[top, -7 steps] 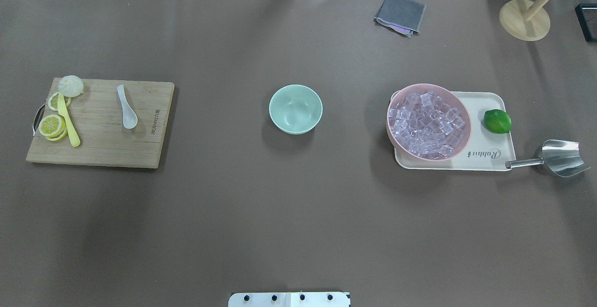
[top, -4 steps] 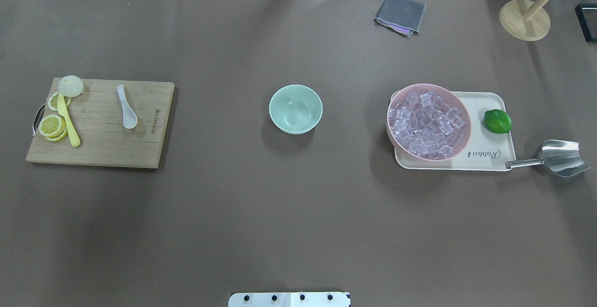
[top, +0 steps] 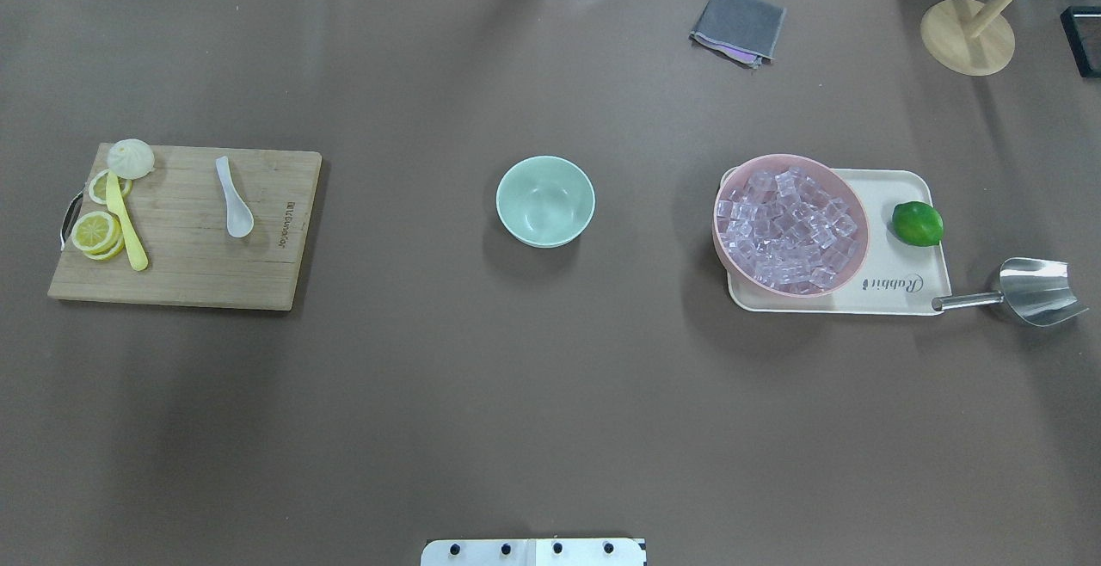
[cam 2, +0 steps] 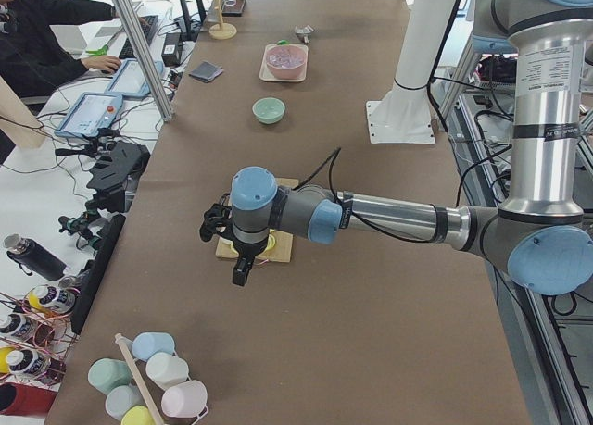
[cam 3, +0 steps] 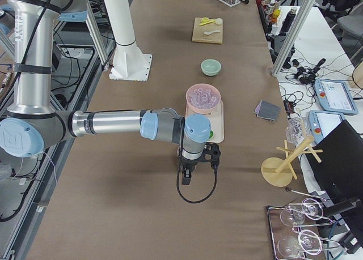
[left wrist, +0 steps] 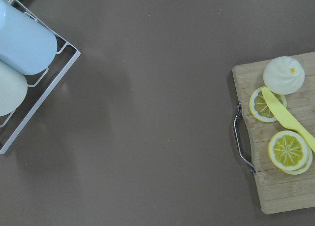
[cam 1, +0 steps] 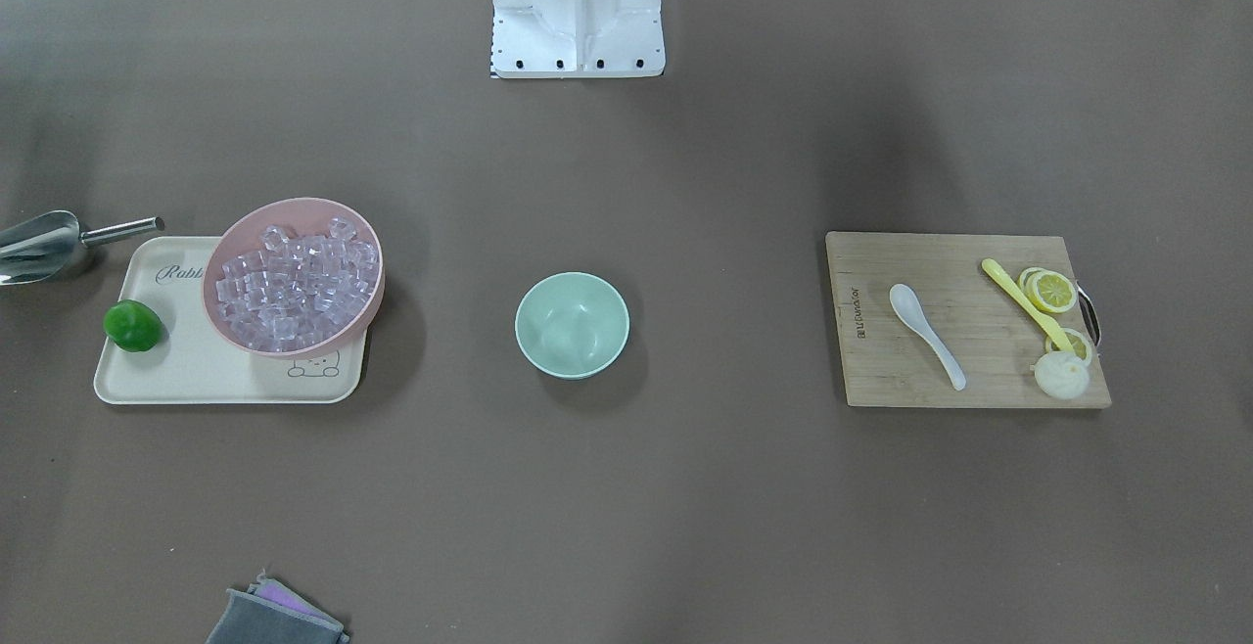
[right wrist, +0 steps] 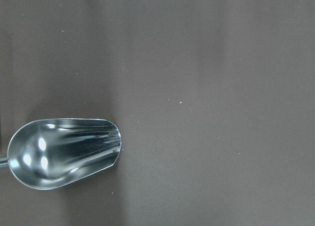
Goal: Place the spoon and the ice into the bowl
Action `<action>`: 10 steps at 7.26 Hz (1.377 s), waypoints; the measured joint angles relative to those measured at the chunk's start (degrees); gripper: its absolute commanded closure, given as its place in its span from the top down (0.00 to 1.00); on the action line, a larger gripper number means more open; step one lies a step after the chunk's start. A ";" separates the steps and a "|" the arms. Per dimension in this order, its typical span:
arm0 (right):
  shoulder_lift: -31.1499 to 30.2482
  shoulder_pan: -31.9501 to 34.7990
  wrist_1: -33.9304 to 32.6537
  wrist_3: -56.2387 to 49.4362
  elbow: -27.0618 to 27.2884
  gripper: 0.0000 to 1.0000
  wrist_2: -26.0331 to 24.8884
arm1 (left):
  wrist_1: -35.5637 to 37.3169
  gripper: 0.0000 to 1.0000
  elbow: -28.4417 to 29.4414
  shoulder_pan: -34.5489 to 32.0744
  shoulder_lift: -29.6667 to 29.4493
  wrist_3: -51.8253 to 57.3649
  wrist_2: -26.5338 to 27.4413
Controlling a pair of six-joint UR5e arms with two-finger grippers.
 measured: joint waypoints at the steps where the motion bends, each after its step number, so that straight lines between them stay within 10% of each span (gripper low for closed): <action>1: 0.10 0.00 1.55 0.04 0.03 1.00 1.24 | -0.13 0.98 -0.71 0.06 -0.86 -0.83 -0.14; 6: 4.06 -4.01 10.59 0.20 -0.12 1.00 3.27 | -0.14 0.98 -1.91 6.70 -10.76 -22.30 -0.33; 10: 5.24 -6.24 13.77 0.36 -0.83 1.00 4.50 | -9.26 0.98 -0.42 23.25 -16.12 -50.64 14.85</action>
